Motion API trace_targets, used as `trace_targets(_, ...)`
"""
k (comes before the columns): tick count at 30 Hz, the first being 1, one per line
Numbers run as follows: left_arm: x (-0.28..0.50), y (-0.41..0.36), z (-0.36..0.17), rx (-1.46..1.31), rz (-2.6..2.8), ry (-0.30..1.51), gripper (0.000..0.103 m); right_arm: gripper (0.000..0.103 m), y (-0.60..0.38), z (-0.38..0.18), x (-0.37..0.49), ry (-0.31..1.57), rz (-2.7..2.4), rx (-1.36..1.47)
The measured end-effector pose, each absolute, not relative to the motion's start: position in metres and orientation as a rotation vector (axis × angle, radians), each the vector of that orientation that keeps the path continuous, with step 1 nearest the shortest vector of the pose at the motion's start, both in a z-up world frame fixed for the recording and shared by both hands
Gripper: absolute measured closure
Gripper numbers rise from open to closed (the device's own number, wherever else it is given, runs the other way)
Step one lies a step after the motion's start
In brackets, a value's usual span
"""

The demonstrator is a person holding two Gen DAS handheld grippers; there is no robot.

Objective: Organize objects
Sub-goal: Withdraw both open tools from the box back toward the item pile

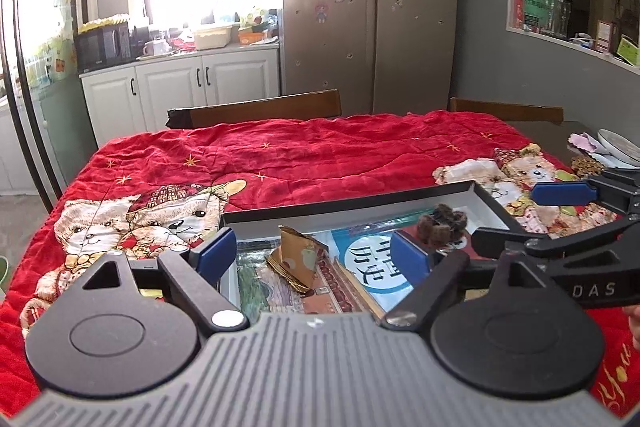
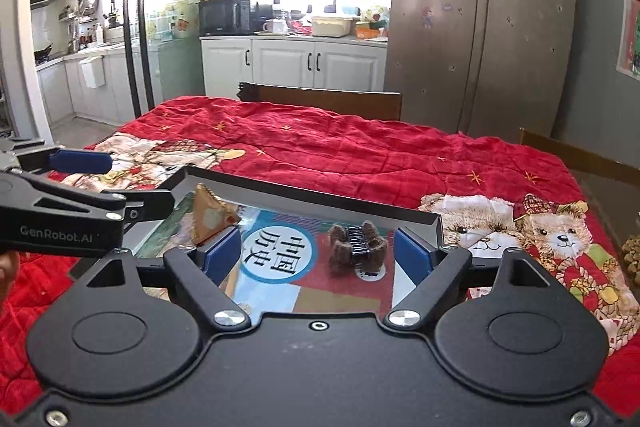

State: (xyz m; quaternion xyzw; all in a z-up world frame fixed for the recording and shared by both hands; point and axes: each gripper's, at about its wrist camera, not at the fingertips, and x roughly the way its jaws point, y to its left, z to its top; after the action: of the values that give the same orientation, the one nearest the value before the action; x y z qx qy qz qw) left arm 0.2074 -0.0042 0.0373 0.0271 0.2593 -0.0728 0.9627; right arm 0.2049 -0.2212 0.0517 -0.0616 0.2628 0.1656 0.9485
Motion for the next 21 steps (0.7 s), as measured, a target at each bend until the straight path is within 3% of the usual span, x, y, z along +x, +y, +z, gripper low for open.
trace_targets(21,0.139,-0.006,0.052,0.112,-0.202,0.485,0.009,0.020,-0.247,0.072,0.121,0.506,0.395,-0.093)
